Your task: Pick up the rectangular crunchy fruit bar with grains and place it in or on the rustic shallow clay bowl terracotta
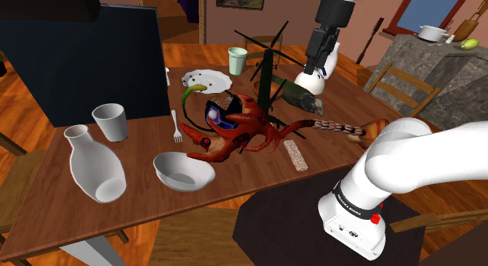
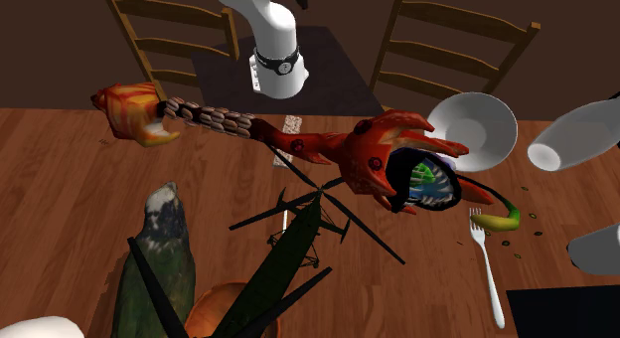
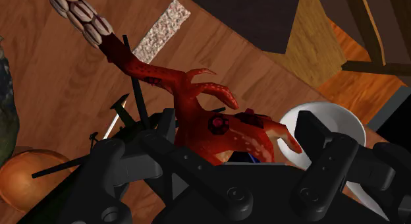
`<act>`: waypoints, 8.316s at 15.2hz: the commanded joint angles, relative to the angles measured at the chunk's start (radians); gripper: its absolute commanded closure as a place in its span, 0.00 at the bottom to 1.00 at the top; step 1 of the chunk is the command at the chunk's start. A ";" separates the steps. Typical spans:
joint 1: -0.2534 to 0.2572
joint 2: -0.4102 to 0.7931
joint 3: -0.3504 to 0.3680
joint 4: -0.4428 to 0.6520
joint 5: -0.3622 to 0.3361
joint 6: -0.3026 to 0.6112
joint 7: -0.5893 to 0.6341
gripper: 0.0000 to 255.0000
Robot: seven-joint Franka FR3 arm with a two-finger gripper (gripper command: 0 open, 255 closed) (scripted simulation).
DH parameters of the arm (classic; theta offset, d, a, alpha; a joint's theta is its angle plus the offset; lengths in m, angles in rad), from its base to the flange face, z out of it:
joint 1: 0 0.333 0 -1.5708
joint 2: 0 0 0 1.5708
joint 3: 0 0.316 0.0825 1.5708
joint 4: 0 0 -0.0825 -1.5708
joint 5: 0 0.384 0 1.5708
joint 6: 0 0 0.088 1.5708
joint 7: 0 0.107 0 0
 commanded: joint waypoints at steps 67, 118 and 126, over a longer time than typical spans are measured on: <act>-0.245 0.461 -0.116 -0.613 -0.013 1.018 0.339 0.00; -0.137 0.660 -0.223 -0.593 0.118 1.158 0.156 1.00; -0.179 0.566 -0.205 -0.585 0.055 1.060 0.201 1.00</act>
